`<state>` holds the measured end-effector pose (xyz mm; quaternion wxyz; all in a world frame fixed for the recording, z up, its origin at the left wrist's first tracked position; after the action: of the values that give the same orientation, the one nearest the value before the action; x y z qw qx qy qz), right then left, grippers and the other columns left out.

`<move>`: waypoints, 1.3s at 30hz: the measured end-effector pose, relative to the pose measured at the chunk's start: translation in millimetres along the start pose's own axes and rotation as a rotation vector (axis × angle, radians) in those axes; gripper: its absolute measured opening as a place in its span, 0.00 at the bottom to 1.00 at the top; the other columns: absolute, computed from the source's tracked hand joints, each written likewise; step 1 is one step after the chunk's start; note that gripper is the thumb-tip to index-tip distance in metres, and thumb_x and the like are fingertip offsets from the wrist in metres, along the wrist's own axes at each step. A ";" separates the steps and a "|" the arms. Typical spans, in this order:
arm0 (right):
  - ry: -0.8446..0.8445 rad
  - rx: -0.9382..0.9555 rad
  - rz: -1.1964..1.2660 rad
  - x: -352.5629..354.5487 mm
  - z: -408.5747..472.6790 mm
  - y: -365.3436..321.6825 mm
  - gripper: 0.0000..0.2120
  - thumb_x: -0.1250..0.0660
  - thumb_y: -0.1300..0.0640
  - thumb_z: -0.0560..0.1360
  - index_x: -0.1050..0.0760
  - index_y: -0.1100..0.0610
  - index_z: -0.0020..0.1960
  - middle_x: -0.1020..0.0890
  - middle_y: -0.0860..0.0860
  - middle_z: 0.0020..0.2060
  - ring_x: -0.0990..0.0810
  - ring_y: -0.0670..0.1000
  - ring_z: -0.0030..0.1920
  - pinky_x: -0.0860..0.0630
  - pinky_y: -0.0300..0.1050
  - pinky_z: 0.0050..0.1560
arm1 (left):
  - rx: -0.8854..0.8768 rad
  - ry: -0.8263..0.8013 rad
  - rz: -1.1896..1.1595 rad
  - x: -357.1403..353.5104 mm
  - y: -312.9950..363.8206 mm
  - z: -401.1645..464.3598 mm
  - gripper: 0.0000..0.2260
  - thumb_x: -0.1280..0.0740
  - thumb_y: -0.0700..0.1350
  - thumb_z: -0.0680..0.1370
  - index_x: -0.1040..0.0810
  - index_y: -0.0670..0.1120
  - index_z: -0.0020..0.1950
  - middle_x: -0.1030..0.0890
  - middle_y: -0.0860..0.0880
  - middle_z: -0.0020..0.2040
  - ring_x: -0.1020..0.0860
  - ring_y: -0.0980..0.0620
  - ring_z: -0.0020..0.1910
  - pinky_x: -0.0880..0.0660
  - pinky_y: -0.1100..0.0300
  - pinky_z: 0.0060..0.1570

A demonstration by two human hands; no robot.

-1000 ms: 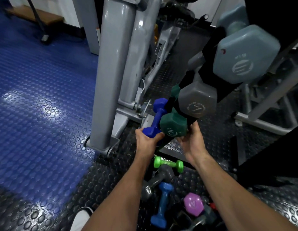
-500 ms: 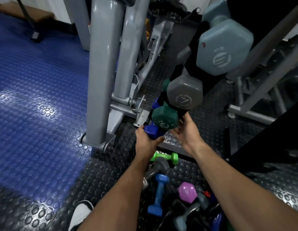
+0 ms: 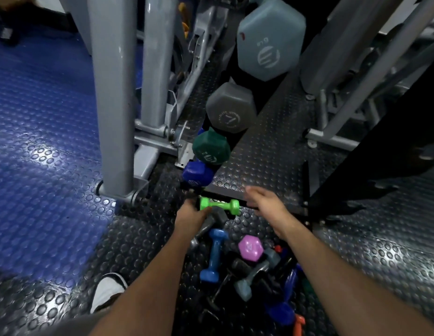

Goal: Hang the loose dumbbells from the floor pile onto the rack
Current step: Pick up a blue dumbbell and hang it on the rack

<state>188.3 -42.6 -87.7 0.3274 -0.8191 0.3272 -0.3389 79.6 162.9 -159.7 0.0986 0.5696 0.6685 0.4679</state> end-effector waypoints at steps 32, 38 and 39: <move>-0.488 0.373 -1.817 -115.1 -8.7 143.6 0.45 0.31 0.42 0.77 0.54 0.49 0.84 0.45 0.57 0.82 0.58 0.62 0.82 0.70 0.69 0.75 | 0.234 -0.272 0.551 -122.5 -190.9 -83.3 0.40 0.22 0.64 0.66 0.28 0.49 0.72 0.26 0.45 0.68 0.24 0.43 0.65 0.25 0.48 0.64; -0.497 0.393 -1.893 -123.1 7.8 149.3 0.52 0.27 0.40 0.72 0.53 0.54 0.84 0.38 0.57 0.80 0.50 0.63 0.82 0.71 0.69 0.73 | 0.173 -0.598 0.628 -142.5 -215.2 -87.7 0.50 0.18 0.58 0.64 0.38 0.48 0.80 0.35 0.42 0.77 0.33 0.42 0.74 0.33 0.47 0.74; -0.495 0.402 -1.890 -123.3 7.2 147.6 0.51 0.26 0.41 0.72 0.51 0.56 0.83 0.38 0.57 0.80 0.50 0.62 0.82 0.71 0.69 0.73 | 0.166 -0.629 0.664 -144.4 -213.9 -87.9 0.52 0.18 0.56 0.65 0.43 0.48 0.82 0.39 0.41 0.79 0.36 0.40 0.76 0.34 0.45 0.75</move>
<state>79.0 -31.2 -245.6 0.1148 -0.7200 -0.6000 -0.3292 -74.1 13.0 -327.8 0.0954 0.8731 0.4226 0.2234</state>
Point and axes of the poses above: each hand's wrist, its own z-axis towards the middle knuckle, its own x-axis out of the back of the hand, y = z × x, the point moved 9 cm from there along z, towards the middle knuckle
